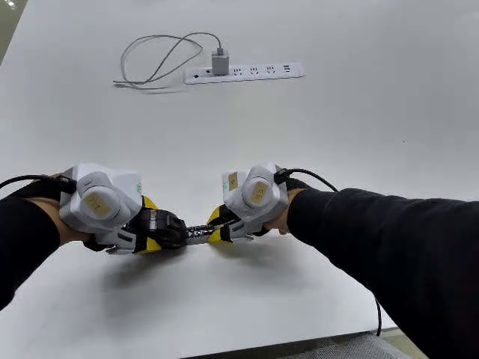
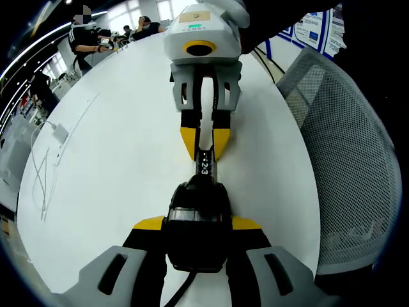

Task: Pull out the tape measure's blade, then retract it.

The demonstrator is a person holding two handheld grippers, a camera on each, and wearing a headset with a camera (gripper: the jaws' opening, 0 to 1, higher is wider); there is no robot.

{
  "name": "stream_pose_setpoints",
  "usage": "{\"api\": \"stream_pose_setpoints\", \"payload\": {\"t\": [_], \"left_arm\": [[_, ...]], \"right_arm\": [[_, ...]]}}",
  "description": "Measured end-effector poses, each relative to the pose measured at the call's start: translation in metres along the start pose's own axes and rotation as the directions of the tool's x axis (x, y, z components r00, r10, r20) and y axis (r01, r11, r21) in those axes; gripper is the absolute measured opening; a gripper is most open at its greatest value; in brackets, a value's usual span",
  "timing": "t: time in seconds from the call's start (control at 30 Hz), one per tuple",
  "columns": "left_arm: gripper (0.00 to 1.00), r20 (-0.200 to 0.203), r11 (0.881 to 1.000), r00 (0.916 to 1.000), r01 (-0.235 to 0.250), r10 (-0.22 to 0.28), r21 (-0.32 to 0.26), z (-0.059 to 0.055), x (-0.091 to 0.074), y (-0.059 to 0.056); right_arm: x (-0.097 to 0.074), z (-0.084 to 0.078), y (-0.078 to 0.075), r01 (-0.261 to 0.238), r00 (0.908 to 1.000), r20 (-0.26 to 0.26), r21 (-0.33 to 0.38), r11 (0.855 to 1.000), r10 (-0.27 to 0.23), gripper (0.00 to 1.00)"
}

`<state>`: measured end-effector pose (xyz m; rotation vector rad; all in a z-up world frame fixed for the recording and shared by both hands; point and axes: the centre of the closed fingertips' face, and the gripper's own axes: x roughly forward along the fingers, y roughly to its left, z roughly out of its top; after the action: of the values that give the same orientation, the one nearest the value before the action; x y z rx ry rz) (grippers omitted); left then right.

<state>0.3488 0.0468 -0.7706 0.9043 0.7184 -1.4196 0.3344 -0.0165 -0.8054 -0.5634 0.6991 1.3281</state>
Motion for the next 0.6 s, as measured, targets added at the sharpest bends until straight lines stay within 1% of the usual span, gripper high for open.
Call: {"api": "stream_pose_setpoints", "payload": {"t": [0.6], "left_arm": [[0.3,-0.004,1.0,1.0,-0.003,0.003,0.004,0.001,0.0,-0.001]], "right_arm": [[-0.01,-0.011,0.0,0.017,0.9996,-0.021,0.006,1.0,-0.017,0.09]]}}
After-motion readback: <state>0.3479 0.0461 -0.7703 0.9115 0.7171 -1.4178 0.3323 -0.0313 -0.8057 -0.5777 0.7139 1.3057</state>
